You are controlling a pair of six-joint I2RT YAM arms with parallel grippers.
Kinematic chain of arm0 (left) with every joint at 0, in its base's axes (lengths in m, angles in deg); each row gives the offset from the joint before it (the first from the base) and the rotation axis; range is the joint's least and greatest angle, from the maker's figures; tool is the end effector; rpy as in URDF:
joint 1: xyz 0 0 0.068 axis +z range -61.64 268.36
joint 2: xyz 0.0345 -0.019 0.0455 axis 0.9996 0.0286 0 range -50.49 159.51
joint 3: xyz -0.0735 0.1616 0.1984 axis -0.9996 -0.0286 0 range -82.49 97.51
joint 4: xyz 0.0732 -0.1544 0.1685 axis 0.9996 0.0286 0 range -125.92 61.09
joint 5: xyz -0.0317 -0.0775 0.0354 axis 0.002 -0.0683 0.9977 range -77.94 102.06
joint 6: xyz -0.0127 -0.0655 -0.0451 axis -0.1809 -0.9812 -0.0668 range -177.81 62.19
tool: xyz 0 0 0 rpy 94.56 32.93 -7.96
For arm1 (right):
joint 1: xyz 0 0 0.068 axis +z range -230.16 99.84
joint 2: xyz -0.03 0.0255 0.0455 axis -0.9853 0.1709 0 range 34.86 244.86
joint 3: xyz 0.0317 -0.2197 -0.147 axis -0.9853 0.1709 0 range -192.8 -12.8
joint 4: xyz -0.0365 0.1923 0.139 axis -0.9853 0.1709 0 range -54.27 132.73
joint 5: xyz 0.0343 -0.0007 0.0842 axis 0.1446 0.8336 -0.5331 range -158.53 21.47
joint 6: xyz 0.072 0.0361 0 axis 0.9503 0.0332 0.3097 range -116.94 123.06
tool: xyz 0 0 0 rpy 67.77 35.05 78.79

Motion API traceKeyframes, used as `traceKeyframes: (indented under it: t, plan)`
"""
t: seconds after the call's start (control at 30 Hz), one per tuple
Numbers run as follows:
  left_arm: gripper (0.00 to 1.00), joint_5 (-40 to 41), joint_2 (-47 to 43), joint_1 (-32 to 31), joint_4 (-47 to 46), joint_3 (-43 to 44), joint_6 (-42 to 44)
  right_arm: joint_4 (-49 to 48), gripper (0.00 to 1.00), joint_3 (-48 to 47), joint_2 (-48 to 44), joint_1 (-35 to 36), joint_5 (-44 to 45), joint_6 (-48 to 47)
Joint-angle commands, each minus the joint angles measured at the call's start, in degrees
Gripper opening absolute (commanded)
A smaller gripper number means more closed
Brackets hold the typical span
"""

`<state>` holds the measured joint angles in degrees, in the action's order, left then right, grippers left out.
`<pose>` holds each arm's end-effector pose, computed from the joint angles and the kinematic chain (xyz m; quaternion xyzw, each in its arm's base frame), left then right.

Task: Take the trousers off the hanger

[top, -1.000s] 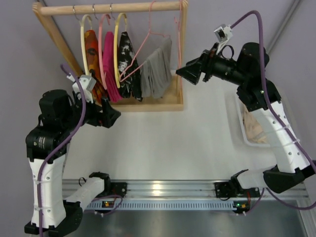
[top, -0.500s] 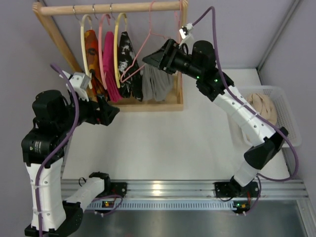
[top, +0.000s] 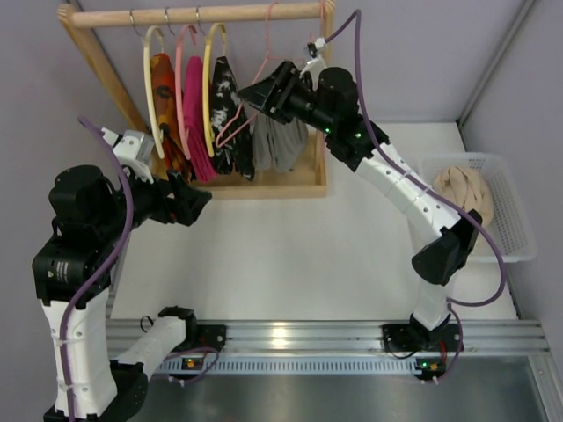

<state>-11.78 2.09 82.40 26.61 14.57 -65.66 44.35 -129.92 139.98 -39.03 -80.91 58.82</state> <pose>0.1073 -0.0396 0.4734 0.1082 0.7937 -0.2350 0.5505 0.3167 0.2965 0.4750 0.0090 0.6864 0.5904 0.4245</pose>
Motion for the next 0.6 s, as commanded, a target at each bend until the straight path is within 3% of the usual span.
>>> traceKeyframes:
  t: [0.0,0.43,0.57]
  plan:
    - [0.94,-0.6,-0.7,0.4,-3.4,1.1,-0.7,-4.4,0.59,-4.6,1.3,1.3,2.3,0.4]
    - [0.95,-1.6,-1.3,0.5,-4.2,-0.5,-2.7,-11.1,0.37,-6.5,4.7,1.8,0.2,1.6]
    - [0.95,-2.7,-0.7,0.5,-4.5,-0.8,-3.6,-11.4,0.22,-5.6,4.1,1.6,-0.5,2.1]
